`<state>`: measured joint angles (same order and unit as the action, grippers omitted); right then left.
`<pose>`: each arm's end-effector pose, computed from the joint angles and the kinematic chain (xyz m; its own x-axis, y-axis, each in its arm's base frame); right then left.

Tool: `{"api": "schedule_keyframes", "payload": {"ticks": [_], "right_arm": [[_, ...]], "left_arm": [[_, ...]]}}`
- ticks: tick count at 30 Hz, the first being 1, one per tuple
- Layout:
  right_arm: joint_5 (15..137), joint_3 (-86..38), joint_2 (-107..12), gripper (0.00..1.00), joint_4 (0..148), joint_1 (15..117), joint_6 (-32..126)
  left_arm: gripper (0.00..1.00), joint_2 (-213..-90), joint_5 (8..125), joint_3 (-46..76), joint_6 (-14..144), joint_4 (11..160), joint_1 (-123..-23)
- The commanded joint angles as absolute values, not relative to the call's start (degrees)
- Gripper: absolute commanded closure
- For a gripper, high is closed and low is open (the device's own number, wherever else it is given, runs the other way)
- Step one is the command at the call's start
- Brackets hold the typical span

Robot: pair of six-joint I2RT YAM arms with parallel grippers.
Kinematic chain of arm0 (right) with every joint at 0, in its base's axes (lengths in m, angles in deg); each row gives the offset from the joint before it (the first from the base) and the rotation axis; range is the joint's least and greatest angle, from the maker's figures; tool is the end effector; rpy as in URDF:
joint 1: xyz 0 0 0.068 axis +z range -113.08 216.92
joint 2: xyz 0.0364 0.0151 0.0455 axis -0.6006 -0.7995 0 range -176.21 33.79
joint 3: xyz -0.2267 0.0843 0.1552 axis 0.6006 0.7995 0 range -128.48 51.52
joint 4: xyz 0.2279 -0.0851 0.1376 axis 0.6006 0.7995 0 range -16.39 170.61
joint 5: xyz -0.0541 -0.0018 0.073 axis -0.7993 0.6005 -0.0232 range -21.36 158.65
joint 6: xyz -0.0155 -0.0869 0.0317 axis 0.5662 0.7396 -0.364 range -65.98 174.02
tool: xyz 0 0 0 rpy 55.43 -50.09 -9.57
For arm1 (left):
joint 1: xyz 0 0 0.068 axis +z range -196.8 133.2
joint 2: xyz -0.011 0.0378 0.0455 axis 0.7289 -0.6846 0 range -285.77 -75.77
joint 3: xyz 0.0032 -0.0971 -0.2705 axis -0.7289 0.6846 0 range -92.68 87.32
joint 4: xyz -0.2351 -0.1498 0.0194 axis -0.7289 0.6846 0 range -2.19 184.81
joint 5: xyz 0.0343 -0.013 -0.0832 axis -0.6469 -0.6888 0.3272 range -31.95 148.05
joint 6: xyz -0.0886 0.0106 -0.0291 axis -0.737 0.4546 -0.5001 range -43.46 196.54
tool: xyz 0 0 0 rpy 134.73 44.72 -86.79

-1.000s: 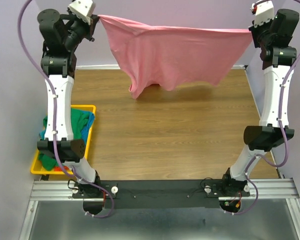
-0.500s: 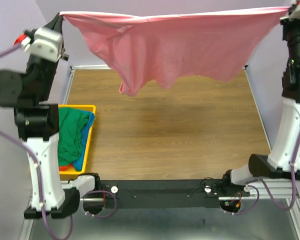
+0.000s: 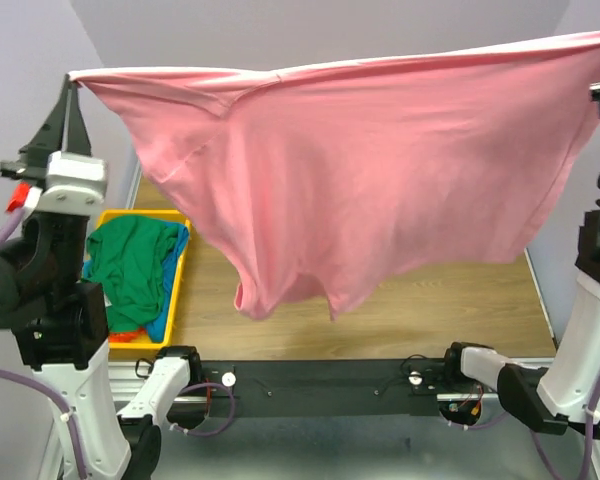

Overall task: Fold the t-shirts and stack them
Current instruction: Flatten out the tshirt

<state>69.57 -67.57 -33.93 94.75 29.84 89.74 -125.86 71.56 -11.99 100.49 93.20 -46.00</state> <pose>0.1682 -0.0194 0.6953 0.3415 -0.6307 -0.6969 0.3805 0.7707 -0.5111 0.0811 -0.0187 0.6750 0.6959 0.4043 -0.5936 -0.1393 0.8868 0.4407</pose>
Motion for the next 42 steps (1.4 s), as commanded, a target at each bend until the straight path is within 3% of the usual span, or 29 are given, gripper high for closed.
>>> {"api": "schedule_keyframes", "payload": {"ticks": [1,6,13,17,33,35,42], "right_arm": [[69.9,-54.2,-36.7,1.00,96.5,29.1,92.9],[73.6,-39.6,-38.9,0.99,96.4,29.1,93.7],[80.5,-26.1,-48.4,0.99,95.8,29.1,95.1],[80.2,-23.4,-56.4,0.99,94.2,29.2,96.2],[73.9,-32.5,-77.3,0.99,88.6,29.1,93.1],[71.2,-37.4,-81.9,1.00,88.5,29.1,91.6],[68.9,-47.4,-91.9,0.99,88.5,29.2,88.4]], "left_arm": [[1.00,-129.0,72.7,-7.4,106.0,103.9,-45.4],[1.00,-134.6,79.6,1.9,105.3,109.7,-46.2],[1.00,-145.3,74.5,15.1,105.8,108.4,-55.0],[1.00,-157.5,72.4,15.3,102.8,106.5,-55.8],[1.00,-190.9,71.1,-13.3,96.8,110.7,-55.9],[1.00,-198.7,69.9,-26.6,96.5,113.6,-55.9],[1.00,-212.1,69.4,-42.2,96.4,116.7,-55.9]]}}
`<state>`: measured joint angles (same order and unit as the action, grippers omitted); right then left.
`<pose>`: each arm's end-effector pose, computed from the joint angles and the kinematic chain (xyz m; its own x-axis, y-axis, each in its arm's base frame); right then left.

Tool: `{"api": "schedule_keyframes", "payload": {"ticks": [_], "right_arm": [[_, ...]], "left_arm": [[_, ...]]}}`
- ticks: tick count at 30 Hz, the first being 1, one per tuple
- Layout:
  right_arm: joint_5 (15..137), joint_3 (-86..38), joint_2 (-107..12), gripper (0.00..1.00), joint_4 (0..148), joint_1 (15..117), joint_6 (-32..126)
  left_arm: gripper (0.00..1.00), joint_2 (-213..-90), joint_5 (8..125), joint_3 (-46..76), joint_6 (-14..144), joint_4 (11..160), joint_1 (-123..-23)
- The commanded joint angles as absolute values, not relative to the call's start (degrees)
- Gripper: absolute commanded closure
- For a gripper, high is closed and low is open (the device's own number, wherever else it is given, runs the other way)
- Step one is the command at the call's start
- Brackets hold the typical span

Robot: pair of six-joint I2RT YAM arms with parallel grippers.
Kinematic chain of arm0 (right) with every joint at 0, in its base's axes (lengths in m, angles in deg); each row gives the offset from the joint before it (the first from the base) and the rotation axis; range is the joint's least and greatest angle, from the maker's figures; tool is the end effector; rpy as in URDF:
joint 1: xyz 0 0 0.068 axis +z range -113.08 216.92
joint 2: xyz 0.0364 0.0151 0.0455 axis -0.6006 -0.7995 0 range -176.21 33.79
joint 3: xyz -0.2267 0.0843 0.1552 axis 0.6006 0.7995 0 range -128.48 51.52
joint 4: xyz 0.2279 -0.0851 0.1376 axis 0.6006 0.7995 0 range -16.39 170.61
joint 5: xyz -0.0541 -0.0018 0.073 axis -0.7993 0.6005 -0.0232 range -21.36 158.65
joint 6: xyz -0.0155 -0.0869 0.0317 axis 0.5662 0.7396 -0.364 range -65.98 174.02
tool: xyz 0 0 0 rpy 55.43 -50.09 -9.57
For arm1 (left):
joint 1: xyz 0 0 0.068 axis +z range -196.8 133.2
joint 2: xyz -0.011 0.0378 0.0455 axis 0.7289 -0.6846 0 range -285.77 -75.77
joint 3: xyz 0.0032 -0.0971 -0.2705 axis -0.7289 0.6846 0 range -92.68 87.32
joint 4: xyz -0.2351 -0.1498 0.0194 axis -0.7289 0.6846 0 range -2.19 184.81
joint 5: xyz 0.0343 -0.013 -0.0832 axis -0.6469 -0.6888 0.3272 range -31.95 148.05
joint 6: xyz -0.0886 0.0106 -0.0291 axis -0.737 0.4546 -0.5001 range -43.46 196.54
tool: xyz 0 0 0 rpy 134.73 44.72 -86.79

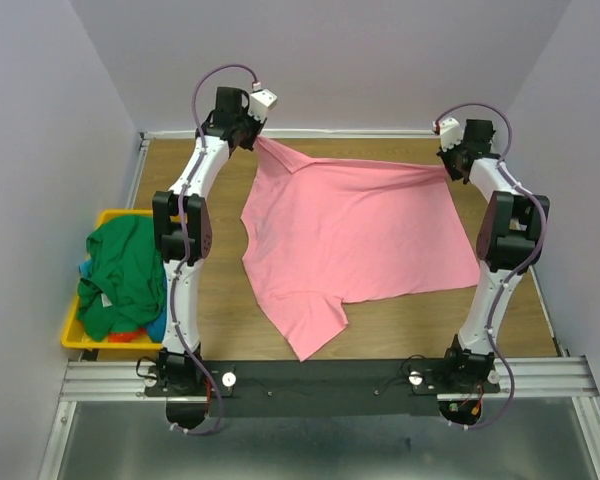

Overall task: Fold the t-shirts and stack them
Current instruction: Flatten out the tshirt

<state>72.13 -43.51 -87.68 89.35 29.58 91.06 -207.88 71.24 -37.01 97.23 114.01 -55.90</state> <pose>0.5425 -0.0646 0.1812 -0.5816 -0.5314 -0.6159 -0.3351 0.8464 -0.4138 0.5960 -0.1151 0.2568 -0.3958 0.4117 -0.8209 0.5139 0.8401 0.1736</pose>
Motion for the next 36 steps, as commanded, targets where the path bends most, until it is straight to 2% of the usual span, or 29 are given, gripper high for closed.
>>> {"api": "schedule_keyframes", "payload": {"ticks": [1,21,36], "right_arm": [[69.0,-48.1,-92.9,0.99,88.5,29.2,87.8],[66.6,-60.0,-100.5,1.00,88.9,30.2,88.8],[67.3,-56.0,-96.7,0.99,89.1,30.4,91.7]], "left_arm": [[1.00,-212.7,69.4,-42.7,96.6,116.7,-55.9],[1.00,-209.5,69.0,-35.7,94.7,112.9,-54.9],[1.00,-202.7,73.0,-26.3,93.4,115.7,-54.8]]}}
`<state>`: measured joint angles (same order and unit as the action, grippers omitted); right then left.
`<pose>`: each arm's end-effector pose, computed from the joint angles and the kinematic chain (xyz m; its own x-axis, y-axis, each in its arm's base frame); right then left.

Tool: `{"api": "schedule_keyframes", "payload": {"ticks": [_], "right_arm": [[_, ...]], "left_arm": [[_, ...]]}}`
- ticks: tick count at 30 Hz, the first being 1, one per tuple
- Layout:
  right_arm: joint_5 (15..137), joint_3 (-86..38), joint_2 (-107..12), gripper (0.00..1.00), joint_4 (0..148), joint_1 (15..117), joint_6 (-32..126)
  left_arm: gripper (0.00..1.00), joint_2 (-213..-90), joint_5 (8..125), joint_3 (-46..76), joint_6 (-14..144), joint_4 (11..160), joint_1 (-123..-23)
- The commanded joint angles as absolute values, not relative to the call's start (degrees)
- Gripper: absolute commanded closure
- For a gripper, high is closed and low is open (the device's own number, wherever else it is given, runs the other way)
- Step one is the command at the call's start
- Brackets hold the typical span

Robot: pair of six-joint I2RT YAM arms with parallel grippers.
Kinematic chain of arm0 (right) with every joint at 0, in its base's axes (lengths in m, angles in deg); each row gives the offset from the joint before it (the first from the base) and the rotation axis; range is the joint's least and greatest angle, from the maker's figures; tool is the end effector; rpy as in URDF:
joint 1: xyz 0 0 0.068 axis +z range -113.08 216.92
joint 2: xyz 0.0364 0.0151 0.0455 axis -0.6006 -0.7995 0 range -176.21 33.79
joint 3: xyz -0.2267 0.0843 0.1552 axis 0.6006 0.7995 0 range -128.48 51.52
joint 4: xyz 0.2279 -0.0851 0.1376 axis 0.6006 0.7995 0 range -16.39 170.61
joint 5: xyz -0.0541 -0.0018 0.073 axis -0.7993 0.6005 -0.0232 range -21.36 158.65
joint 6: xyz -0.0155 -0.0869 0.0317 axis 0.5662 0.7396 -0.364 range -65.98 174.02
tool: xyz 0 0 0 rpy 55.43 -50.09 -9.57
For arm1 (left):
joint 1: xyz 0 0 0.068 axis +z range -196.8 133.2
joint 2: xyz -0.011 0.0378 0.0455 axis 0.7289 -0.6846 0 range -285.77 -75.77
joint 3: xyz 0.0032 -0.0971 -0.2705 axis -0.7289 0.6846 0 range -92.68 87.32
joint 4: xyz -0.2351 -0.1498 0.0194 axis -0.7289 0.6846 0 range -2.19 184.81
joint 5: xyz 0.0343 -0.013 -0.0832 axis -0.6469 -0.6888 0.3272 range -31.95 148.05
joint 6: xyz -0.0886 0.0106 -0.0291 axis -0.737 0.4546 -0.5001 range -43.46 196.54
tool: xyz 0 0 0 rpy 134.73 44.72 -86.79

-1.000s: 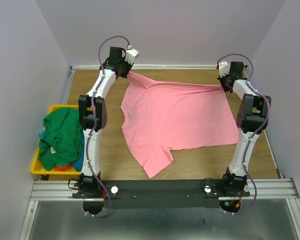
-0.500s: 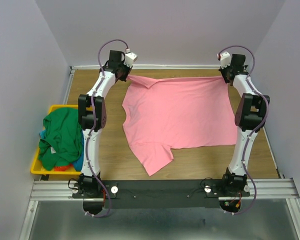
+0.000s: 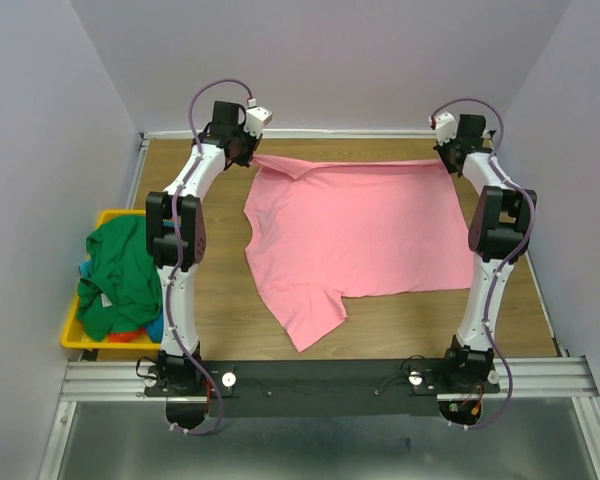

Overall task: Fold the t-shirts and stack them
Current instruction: Flatten out the tshirt

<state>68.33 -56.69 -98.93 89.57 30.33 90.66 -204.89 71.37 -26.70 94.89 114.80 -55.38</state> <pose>0.5912 -0.0687 0.1605 -0.5885 -0.5329 -0.6081 -0.2895 0.8411 -0.4569 0.5733 -0.1063 0.2143 -0.5301 0.3897 -0.7531 0.5070 0.8576 0.0869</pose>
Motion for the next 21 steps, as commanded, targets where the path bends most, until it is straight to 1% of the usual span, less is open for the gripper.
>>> {"api": "schedule_keyframes", "payload": {"ticks": [1,7,8,10,12,13,14,15,16,17,19,21], "right_arm": [[67.2,-56.4,-97.0,1.00,89.1,30.4,91.6],[64.4,-61.3,-101.8,0.99,89.1,30.4,88.2],[63.9,-61.9,-102.3,0.99,89.1,30.4,87.5],[62.4,-63.8,-104.0,0.87,89.1,30.5,85.3],[60.7,-64.5,-104.3,0.73,89.3,30.6,84.3],[60.2,-64.8,-104.0,0.58,89.5,30.6,83.3],[59.9,-64.8,-103.5,0.53,89.7,30.6,83.1],[59.5,-64.5,-102.9,0.52,89.9,30.6,83.2],[59.3,-64.1,-102.3,0.48,90.1,30.6,83.3],[59.2,-62.2,-100.1,0.43,90.3,30.6,83.9],[58.0,-60.2,-97.8,0.41,90.4,30.6,84.3],[58.1,-56.3,-93.3,0.40,91.8,30.6,84.7]], "left_arm": [[1.00,-203.2,73.1,-26.9,93.0,115.7,-54.8],[1.00,-209.1,72.6,-35.9,91.2,115.6,-54.8],[1.00,-209.8,72.1,-35.9,91.0,115.2,-54.7],[0.86,-212.0,70.7,-39.4,90.2,113.7,-54.6],[0.71,-213.1,69.9,-42.7,90.2,113.4,-54.6],[0.59,-213.3,69.7,-43.3,90.3,113.0,-54.6],[0.51,-213.1,69.7,-43.6,90.4,113.1,-54.6],[0.45,-211.8,69.7,-43.2,90.7,113.2,-54.6],[0.43,-210.6,69.9,-42.5,91.0,113.4,-54.6],[0.38,-209.2,70.3,-39.9,92.0,113.7,-54.6],[0.37,-204.2,70.6,-35.7,92.8,114.0,-54.6],[0.37,-200.4,73.1,-28.4,94.6,114.9,-54.6]]}}
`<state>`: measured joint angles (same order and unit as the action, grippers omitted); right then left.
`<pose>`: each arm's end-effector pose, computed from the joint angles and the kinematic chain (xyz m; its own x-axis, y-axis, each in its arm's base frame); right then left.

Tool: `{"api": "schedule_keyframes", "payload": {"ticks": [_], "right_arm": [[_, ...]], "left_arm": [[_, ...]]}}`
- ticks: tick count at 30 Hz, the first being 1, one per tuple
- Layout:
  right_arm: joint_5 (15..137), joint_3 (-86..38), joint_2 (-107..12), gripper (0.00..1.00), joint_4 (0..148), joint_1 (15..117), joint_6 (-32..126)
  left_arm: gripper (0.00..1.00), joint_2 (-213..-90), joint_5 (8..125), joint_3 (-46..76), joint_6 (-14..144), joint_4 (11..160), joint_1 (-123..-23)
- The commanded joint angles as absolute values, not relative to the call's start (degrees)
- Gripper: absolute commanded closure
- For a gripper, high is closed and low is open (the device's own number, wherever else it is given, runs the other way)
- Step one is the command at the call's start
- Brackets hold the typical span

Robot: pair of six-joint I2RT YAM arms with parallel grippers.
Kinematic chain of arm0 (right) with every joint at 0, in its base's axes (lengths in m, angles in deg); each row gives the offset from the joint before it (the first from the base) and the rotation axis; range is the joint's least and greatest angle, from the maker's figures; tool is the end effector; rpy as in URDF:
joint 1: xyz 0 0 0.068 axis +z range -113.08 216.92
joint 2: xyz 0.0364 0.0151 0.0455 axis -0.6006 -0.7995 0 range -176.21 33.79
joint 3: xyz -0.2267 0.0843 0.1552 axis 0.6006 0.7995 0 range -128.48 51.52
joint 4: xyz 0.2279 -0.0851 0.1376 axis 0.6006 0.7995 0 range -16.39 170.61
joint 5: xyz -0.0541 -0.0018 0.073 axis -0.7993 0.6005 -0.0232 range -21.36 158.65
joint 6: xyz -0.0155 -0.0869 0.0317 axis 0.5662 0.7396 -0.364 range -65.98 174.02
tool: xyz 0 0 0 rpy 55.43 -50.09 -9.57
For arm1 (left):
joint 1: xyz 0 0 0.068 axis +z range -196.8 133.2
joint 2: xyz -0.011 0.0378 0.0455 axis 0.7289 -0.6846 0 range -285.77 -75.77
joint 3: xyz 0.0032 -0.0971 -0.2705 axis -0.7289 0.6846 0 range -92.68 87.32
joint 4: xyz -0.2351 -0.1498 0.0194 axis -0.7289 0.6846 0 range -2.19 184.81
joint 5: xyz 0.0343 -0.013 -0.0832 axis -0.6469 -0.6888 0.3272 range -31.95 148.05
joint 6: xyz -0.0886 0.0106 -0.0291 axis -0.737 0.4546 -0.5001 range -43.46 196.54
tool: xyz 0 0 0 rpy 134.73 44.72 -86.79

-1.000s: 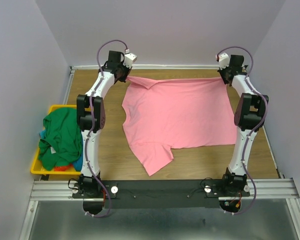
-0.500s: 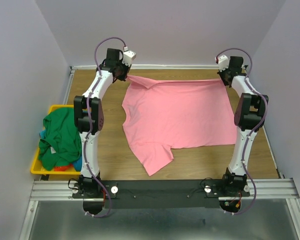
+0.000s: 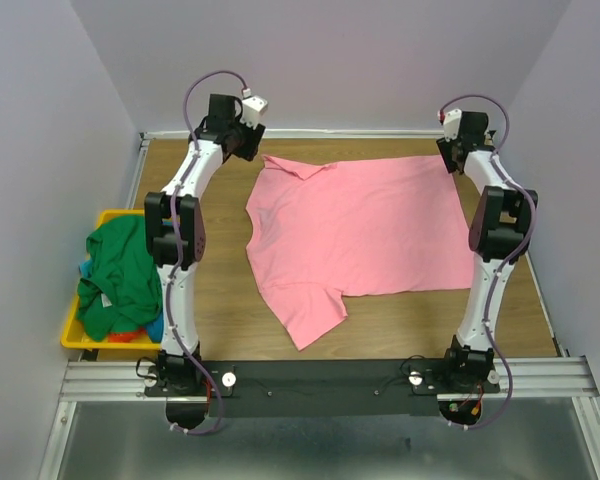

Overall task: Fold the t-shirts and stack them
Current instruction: Flatten out the tshirt

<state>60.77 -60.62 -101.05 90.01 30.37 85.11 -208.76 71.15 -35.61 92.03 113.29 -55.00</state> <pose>0.6007 -0.0805 0.1652 -0.6496 -0.4404 -0.6197 -0.1365 0.8695 -0.4748 0.5992 -0.1058 0.2396 -0.4685 0.3302 -0.8194 0.4635 0.8815 0.0902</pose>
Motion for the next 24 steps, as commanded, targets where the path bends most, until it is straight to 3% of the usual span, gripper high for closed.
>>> {"api": "schedule_keyframes", "payload": {"ticks": [1,5,9,11,24], "right_arm": [[58.5,-54.8,-91.6,0.39,92.8,30.6,84.9],[64.7,-46.9,-83.2,0.39,102.9,30.6,86.4],[70.1,-40.7,-79.1,0.41,113.3,30.6,87.2],[70.8,-38.1,-77.9,0.45,116.3,30.6,88.4],[70.1,-26.2,-78.4,0.55,117.2,30.6,89.1]], "left_arm": [[0.40,-196.2,74.0,-25.4,95.2,115.3,-54.6],[0.47,-188.5,79.7,-9.9,96.8,116.2,-55.0],[0.61,-188.2,81.9,-4.6,97.0,117.3,-56.4],[0.62,-189.1,82.8,-3.1,96.6,117.8,-57.3],[0.71,-201.9,75.4,-9.0,93.3,119.4,-57.3]]}}
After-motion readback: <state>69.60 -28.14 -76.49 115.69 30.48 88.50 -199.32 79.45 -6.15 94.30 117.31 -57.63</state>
